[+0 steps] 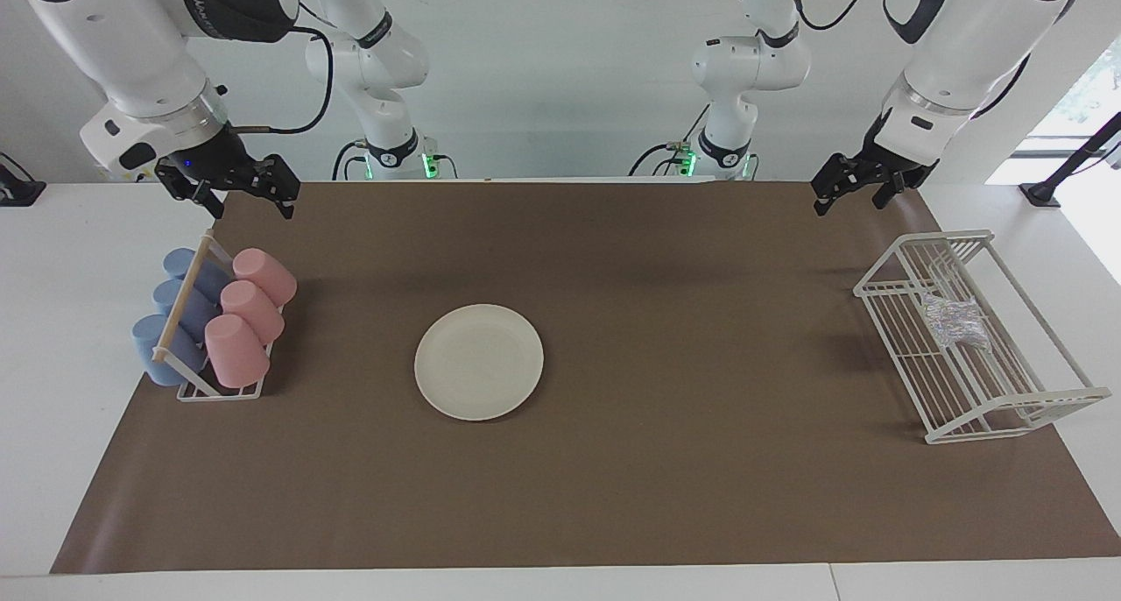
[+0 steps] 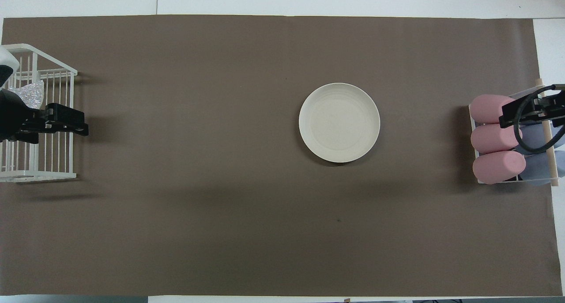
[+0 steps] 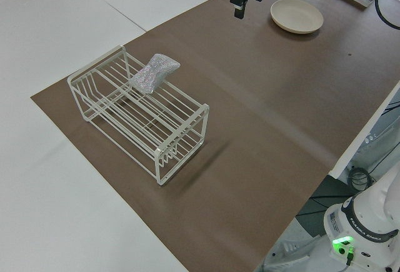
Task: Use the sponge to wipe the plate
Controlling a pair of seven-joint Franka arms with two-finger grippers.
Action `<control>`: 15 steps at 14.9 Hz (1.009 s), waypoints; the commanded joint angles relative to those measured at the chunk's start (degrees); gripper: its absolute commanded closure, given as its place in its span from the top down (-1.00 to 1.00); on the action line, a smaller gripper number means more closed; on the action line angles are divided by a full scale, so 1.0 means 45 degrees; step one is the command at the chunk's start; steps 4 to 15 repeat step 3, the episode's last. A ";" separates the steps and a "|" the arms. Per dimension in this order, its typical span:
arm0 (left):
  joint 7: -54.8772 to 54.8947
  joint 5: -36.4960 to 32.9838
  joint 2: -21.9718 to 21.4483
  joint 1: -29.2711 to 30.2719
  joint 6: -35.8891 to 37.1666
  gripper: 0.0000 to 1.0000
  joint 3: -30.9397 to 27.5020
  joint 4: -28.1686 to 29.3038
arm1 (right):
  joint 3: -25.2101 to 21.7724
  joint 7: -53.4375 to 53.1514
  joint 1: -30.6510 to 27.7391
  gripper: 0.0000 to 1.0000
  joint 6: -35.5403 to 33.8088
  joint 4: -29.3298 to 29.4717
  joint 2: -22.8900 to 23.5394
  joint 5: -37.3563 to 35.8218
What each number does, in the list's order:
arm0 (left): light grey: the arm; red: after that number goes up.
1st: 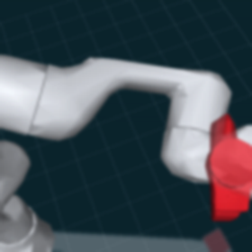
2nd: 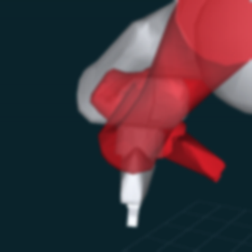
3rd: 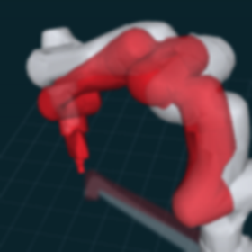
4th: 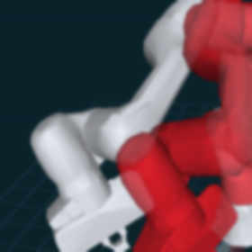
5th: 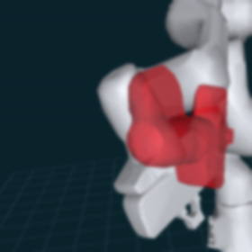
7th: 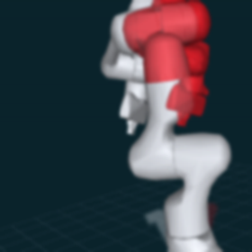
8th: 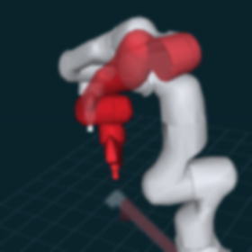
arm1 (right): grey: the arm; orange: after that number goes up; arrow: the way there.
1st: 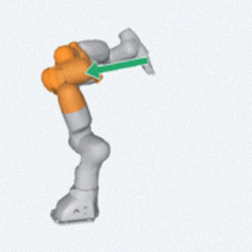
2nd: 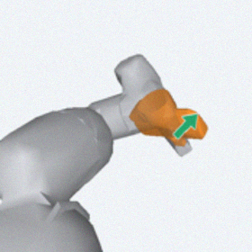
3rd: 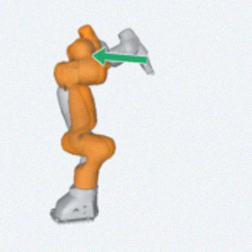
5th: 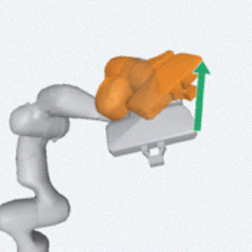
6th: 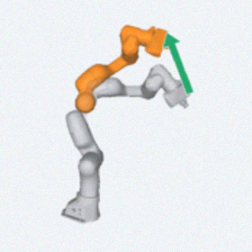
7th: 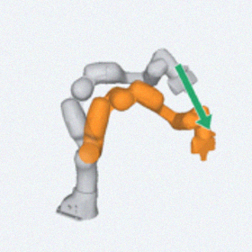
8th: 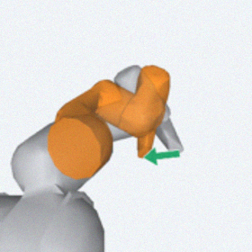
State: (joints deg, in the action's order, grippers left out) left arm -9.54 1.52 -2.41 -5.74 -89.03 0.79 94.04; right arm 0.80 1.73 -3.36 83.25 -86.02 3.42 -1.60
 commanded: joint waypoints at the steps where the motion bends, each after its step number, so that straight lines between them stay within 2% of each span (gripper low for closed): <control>1: 0.0050 -0.0221 0.0067 -0.0033 -0.0138 1.00 0.0058 -0.0155 | 0.0115 0.0259 -0.0094 1.00 -0.0024 -0.0064 -0.0174 0.0004; 15: 0.0050 -0.0221 0.0067 -0.0072 -0.0138 1.00 0.0058 -0.0136 | 0.0115 0.0259 -0.0094 1.00 -0.0024 -0.0065 -0.0174 0.0004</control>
